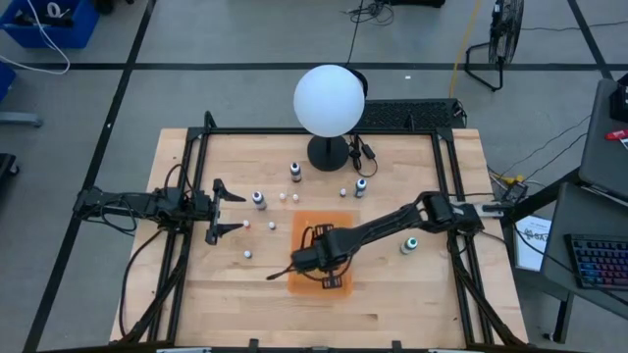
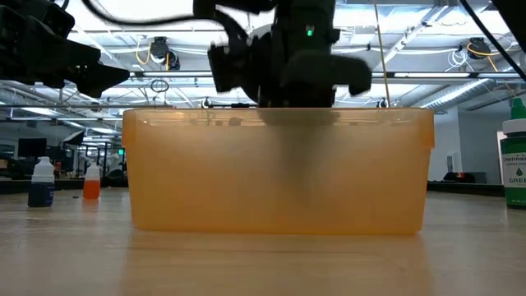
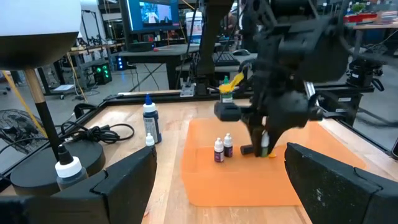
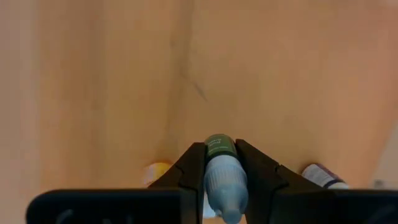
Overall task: Pick & Place food coloring
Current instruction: Put the small green food coloring bottle into the orange bin, then put the large green food coloring bottle into the orange bin
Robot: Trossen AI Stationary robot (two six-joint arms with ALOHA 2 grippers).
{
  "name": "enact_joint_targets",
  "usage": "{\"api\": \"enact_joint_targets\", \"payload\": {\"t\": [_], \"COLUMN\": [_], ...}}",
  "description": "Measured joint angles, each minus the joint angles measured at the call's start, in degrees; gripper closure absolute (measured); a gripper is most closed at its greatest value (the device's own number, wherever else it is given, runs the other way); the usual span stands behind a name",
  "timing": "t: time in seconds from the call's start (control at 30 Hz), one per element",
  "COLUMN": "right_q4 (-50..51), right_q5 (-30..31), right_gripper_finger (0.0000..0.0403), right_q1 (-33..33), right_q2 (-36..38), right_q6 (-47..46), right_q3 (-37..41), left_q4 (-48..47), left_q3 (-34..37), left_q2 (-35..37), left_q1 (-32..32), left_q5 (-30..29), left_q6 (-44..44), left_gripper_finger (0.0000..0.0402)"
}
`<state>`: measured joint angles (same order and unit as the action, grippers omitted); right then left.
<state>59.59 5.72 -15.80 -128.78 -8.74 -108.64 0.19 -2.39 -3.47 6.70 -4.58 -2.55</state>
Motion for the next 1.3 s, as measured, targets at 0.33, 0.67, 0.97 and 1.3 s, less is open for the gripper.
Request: {"api": "enact_joint_targets", "payload": {"t": [0.33,0.67,0.97,1.3], "right_q4": [2.5,1.3,0.4,0.2], "right_q5": [0.0,-3.0,-2.9,-2.8], "right_gripper_finger": [0.0347,0.0287,0.0209,0.0216], "right_q1": [1.0,1.1,1.1,1.2], "right_q2": [-1.3,-1.3,-0.9,4.8], "right_q6": [-0.5,-2.7,-2.8,-5.1], "right_q3": [0.0,0.0,0.0,0.1], "left_q4": [0.0,0.0,0.0,0.0], "left_q3": [0.0,0.0,0.0,0.0], "left_q2": [0.0,0.0,0.0,0.0], "left_q1": [0.0,0.0,0.0,0.0], "left_q5": [0.0,0.0,0.0,0.0], "left_q6": [0.0,0.0,0.0,0.0], "left_gripper_finger": [0.005,0.005,0.005,0.005]}}
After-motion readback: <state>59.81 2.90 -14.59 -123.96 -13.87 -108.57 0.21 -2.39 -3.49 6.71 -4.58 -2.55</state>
